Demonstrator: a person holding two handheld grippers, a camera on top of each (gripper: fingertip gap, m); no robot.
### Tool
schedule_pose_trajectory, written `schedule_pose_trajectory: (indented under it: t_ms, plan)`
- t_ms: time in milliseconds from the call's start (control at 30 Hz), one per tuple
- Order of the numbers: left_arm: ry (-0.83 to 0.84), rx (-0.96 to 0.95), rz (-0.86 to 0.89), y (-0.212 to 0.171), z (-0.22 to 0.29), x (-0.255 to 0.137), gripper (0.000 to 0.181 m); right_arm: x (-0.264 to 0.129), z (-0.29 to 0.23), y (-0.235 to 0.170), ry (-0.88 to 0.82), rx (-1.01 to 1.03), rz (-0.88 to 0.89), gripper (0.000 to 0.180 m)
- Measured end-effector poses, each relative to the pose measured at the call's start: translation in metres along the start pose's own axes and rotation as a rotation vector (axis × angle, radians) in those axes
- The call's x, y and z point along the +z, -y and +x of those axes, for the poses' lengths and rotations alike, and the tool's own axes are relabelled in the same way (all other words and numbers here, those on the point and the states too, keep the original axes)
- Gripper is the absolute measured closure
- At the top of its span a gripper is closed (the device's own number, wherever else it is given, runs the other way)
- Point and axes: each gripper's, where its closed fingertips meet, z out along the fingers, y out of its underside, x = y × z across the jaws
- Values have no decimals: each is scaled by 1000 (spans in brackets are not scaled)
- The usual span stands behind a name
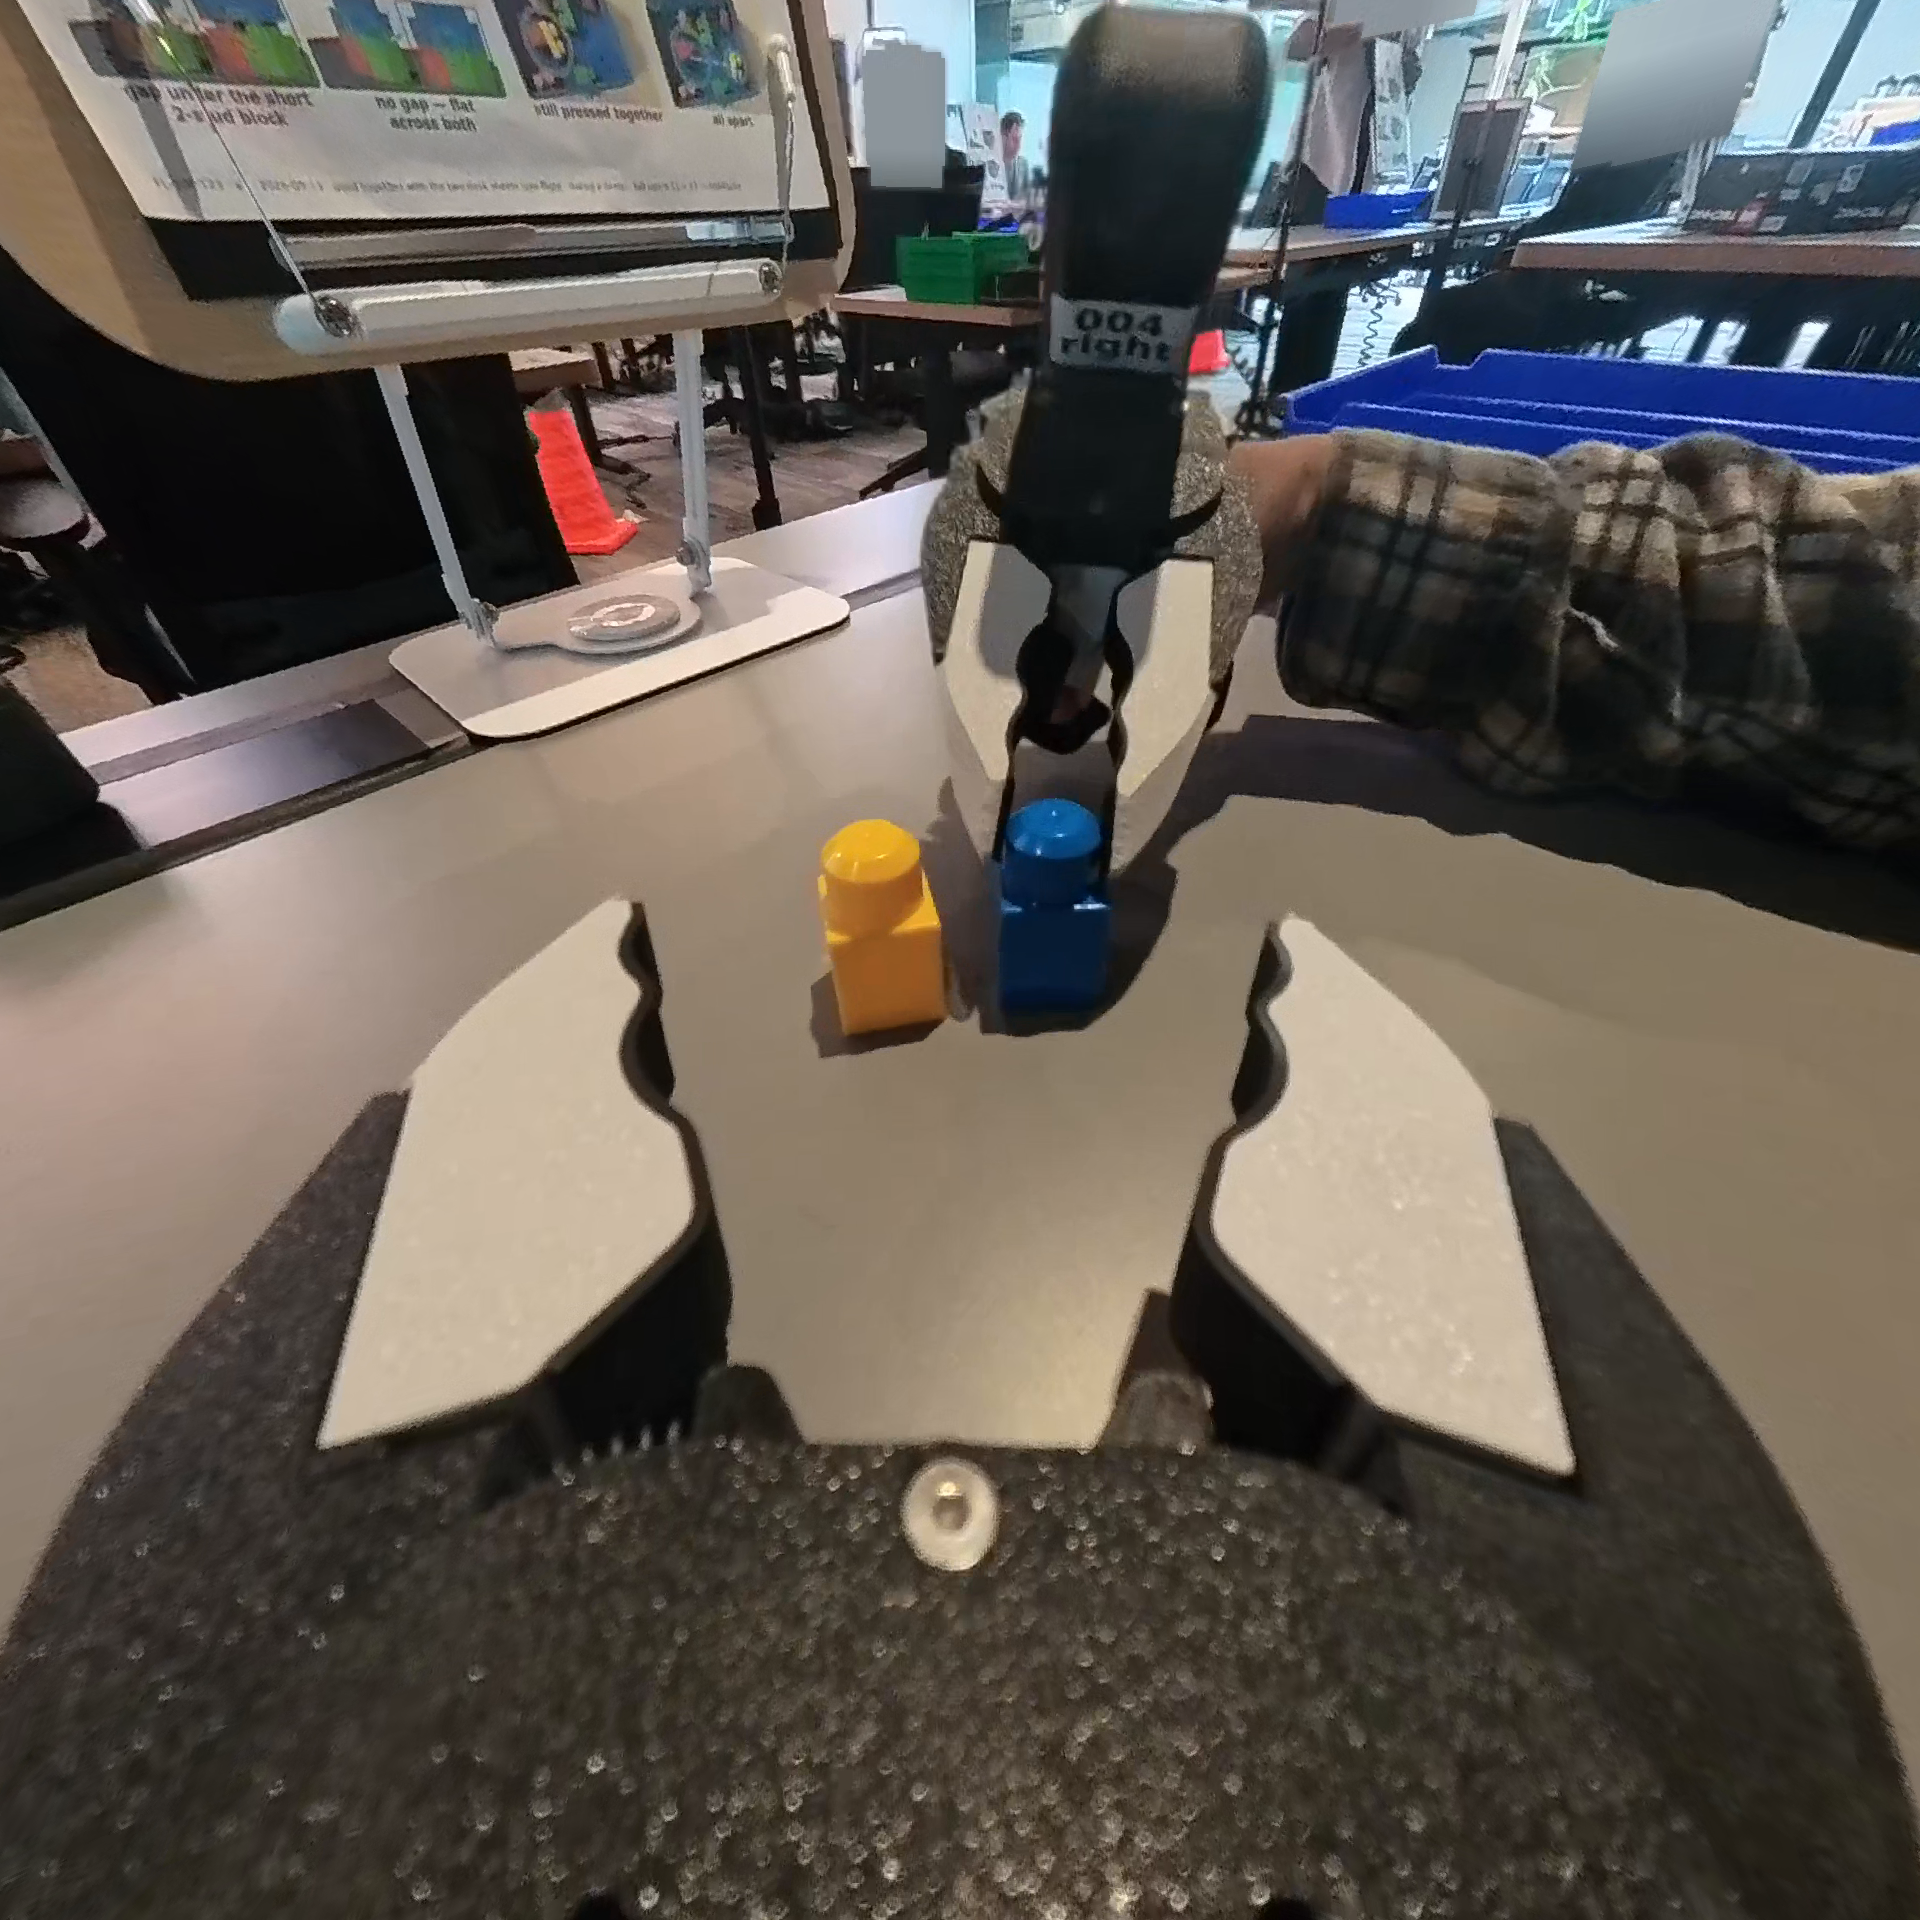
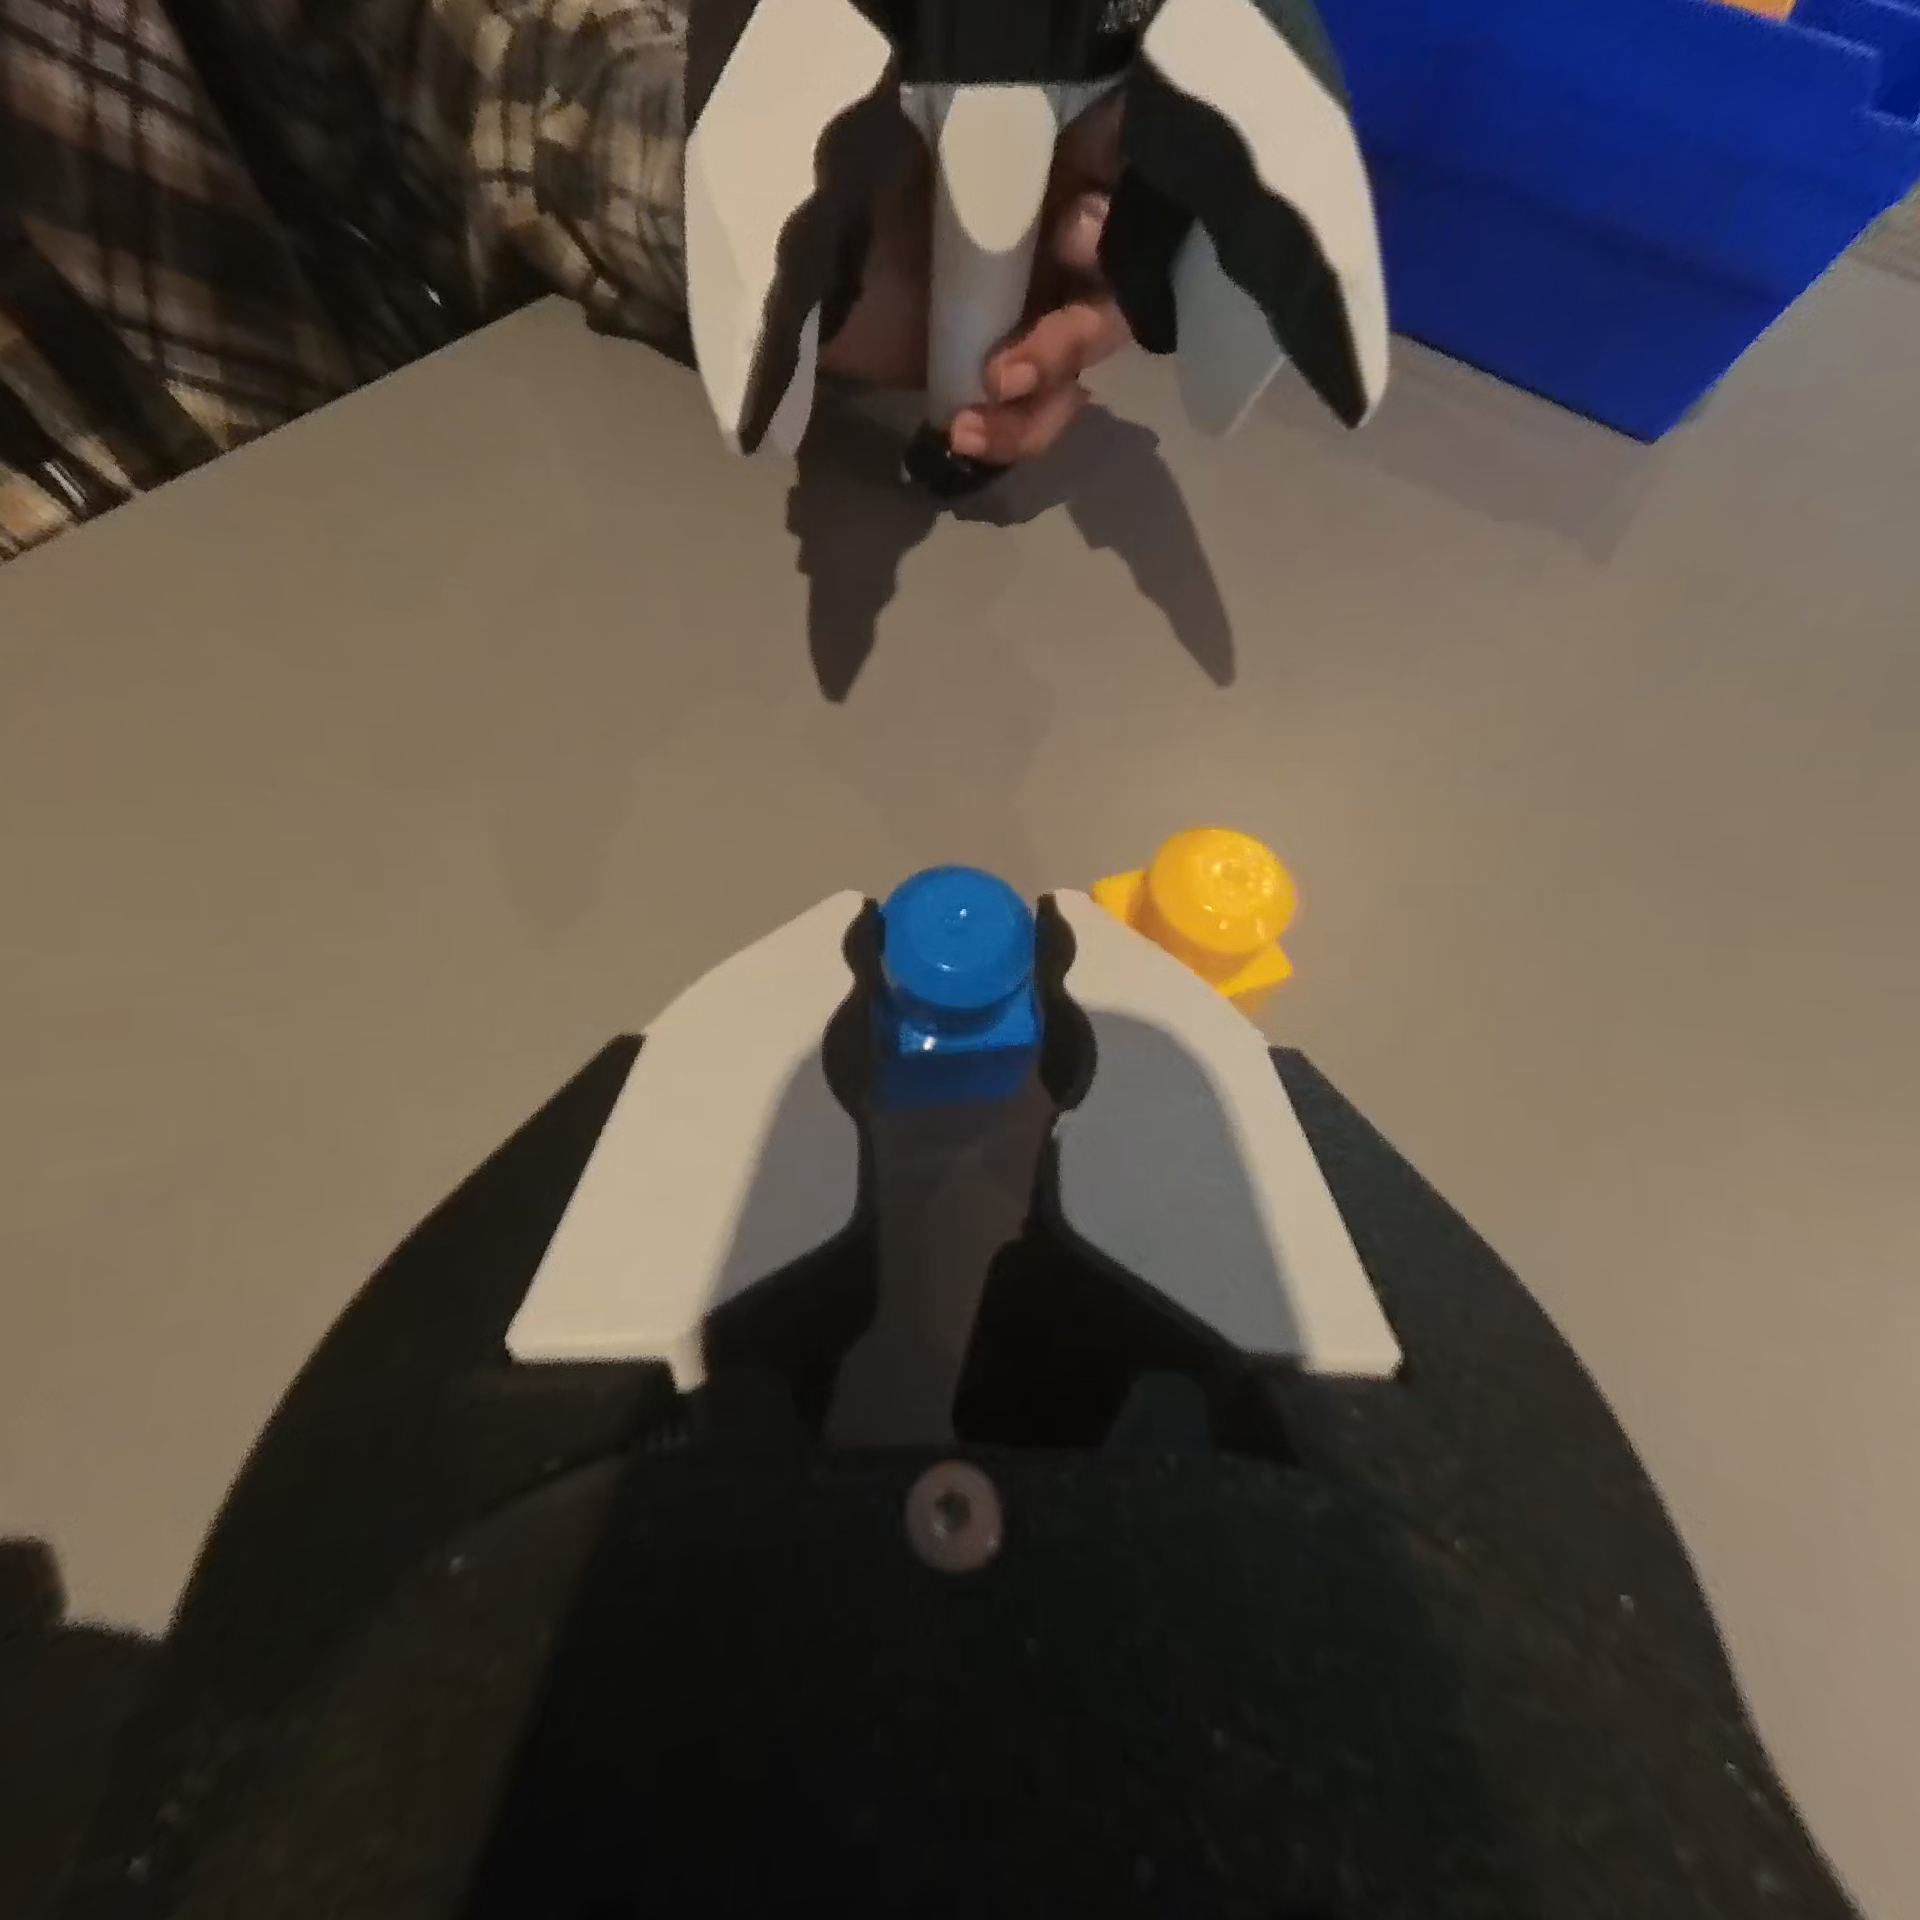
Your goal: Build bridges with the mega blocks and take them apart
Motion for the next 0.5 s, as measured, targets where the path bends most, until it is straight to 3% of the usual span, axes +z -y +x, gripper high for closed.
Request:
schedule_pose_trajectory:
  t_ms: [267, 500]
  plan:
    - [-4, 5, -9, -1, 1, 1, 74, 1, 12, -4, 13, -37, -6, 151]
    - [-7, -1, -13, -1, 2, 1, 74, -23, 11, 3, -103, -47, 8, 127]
